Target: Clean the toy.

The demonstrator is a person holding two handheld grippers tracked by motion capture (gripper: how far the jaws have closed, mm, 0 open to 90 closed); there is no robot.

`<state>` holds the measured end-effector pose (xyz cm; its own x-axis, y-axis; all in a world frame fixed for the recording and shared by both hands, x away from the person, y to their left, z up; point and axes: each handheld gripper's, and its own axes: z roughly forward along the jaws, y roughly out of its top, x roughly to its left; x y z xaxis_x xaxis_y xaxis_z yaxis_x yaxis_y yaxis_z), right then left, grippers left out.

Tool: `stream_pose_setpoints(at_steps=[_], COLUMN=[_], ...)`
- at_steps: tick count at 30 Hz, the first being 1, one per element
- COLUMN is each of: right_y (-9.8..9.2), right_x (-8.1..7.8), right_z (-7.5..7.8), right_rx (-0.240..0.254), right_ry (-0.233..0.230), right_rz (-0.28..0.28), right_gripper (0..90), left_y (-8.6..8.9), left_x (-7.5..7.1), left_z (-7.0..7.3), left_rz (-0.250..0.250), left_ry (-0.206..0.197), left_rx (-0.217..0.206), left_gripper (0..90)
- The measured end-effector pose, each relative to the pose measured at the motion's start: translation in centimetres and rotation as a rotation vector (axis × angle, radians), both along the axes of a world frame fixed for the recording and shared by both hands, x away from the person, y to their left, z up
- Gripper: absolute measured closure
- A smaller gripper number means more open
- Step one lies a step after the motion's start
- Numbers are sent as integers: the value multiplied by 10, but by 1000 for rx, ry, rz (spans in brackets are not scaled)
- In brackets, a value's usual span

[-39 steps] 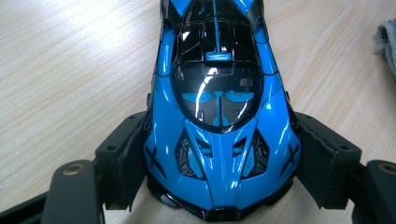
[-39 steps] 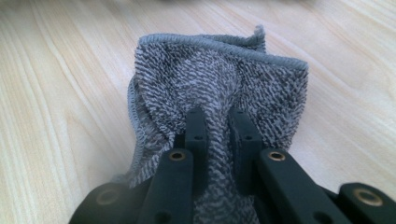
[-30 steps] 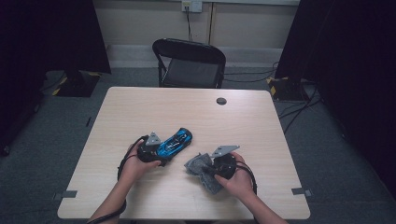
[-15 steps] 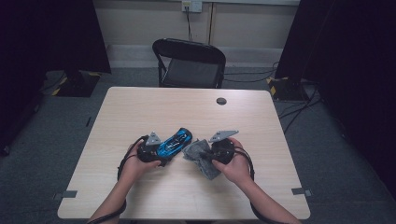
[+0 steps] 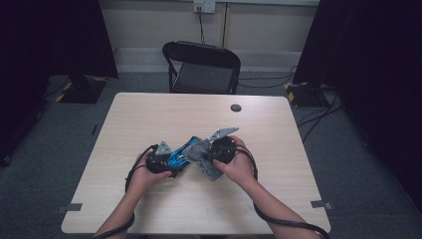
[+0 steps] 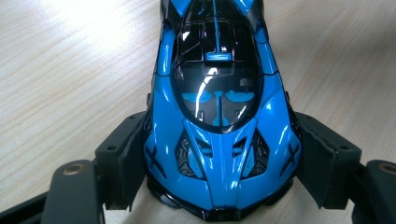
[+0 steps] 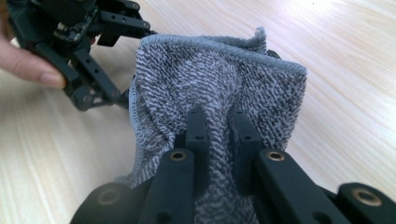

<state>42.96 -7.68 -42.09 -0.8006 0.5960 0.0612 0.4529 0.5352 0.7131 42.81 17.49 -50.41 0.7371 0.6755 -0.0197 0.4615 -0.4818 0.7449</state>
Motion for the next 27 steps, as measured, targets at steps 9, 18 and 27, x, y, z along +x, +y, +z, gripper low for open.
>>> stream_pose_setpoints(at_steps=[9, 18, 27], right_y=[32, 65, 81], right_x=[13, 17, 19], right_z=[-6, -23, -31], right_rx=[-33, -99, -135], right_ry=[-12, -6, -15], right_rz=[51, 126, 166], right_gripper=[815, 813, 813], left_y=[0, 0, 0], left_x=[0, 0, 0], left_z=[0, 0, 0], left_rz=[0, 0, -2], left_ry=[0, 0, -5], left_rx=[0, 0, 6], left_gripper=[254, 254, 254])
